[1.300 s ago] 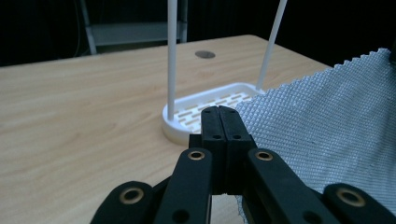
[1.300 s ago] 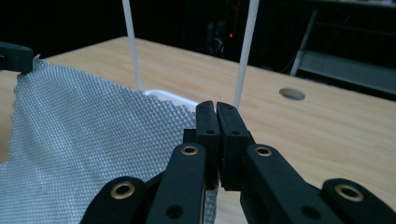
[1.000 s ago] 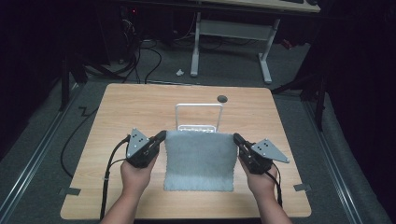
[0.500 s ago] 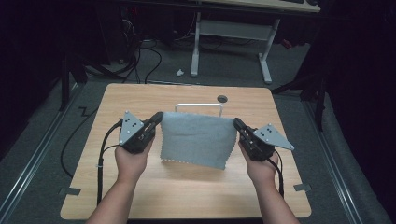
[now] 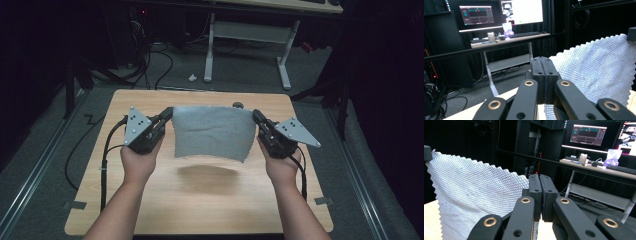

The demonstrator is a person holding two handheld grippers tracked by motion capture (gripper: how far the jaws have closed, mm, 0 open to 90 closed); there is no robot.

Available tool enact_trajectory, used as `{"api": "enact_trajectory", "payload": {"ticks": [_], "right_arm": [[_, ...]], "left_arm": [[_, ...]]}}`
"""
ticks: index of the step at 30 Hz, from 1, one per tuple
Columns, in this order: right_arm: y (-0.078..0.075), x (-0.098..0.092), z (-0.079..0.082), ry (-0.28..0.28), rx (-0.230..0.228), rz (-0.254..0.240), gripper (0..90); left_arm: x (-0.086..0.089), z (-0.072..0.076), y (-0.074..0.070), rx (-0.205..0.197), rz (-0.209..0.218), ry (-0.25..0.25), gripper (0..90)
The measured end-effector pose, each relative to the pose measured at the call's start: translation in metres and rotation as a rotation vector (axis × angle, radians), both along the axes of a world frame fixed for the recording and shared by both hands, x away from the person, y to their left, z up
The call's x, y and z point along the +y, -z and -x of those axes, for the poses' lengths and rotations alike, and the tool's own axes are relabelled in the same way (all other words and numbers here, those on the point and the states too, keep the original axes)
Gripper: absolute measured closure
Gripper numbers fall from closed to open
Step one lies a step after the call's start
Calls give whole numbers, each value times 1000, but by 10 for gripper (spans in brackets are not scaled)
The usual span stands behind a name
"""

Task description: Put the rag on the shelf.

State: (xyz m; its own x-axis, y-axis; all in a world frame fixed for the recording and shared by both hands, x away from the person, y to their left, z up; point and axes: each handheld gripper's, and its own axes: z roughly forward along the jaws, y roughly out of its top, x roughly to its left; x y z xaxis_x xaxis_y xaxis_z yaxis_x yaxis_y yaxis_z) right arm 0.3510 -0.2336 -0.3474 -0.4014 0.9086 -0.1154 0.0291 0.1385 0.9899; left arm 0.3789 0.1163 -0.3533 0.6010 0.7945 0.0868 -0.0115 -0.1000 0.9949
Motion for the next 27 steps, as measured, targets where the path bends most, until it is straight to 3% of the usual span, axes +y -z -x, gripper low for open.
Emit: {"api": "enact_trajectory", "payload": {"ticks": [8,14,22,27], "right_arm": [[-4,-2,-10,17,4,7,897],[-8,-7,-25,29,12,-1,899],[-17,-5,-53,53,3,25,900],[-20,-7,-72,80,-14,43,900]], "left_arm": [[-8,-14,-4,-3,-48,-24,900],[-9,-38,-5,20,-49,-4,900],[-14,-62,-15,1,-30,-42,900],[-21,-75,-20,-29,-56,-67,900]]}}
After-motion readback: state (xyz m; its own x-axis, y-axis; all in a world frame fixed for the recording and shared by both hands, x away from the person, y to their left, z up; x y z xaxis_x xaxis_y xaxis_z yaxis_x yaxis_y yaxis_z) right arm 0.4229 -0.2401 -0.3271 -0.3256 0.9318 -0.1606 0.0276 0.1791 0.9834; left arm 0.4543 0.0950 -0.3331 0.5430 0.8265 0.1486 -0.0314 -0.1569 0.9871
